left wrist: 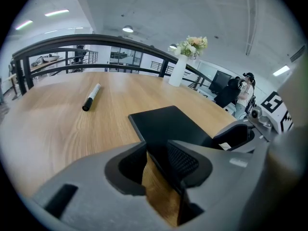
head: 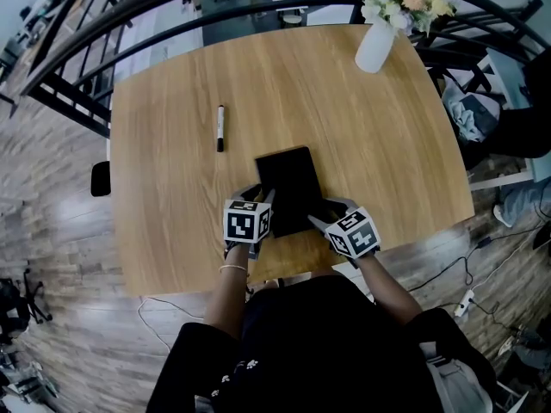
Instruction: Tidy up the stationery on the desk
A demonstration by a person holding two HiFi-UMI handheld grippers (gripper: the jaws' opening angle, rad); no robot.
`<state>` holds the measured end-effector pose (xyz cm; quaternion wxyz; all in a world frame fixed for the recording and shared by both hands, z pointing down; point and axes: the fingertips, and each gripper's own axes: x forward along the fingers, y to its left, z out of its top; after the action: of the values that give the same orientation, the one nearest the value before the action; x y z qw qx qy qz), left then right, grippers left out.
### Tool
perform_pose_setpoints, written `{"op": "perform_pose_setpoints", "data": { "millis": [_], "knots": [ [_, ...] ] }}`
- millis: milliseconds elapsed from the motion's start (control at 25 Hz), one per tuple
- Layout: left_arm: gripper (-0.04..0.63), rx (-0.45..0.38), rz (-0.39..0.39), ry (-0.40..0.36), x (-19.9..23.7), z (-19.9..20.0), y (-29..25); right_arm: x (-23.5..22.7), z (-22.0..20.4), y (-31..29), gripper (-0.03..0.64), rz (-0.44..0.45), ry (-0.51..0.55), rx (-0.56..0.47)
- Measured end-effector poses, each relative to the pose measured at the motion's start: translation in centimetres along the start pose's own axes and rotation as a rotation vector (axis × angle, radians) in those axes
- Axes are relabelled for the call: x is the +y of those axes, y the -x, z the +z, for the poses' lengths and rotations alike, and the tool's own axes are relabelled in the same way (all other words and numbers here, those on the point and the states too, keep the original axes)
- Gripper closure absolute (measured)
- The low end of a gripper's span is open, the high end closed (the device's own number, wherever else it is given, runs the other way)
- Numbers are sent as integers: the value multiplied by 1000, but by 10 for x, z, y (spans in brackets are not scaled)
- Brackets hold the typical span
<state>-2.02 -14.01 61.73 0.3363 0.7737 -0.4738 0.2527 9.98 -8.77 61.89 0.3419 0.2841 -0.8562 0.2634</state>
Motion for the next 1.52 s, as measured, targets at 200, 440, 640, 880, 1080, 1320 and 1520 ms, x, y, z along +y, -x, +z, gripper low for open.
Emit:
{"op": "perform_pose_setpoints", "data": {
  "millis": [200, 440, 640, 880, 1080, 1320, 1520],
  "knots": [
    [472, -3, -2, 5, 1, 1, 0, -1, 1, -1, 382, 11, -4, -4],
    [471, -10, -28, 29, 1, -1, 0, 0, -1, 0, 376, 25, 7, -7],
    [539, -57, -16, 16, 6, 5, 9, -6, 10, 4, 367, 29, 35, -62],
    [603, -190, -8, 30, 5, 26, 37, -7, 59, 26, 428, -3, 57, -247],
    [603, -306, -23, 40, -4, 47, 64, 9, 100, 43, 520, 7, 70, -420],
    [603, -397, -15, 3, -7, 66, 101, 40, 141, 63, 609, 42, 65, -609],
    [603, -455, 21, -33, -2, 80, 126, 58, 162, 63, 609, 61, 73, -651]
  ]
}}
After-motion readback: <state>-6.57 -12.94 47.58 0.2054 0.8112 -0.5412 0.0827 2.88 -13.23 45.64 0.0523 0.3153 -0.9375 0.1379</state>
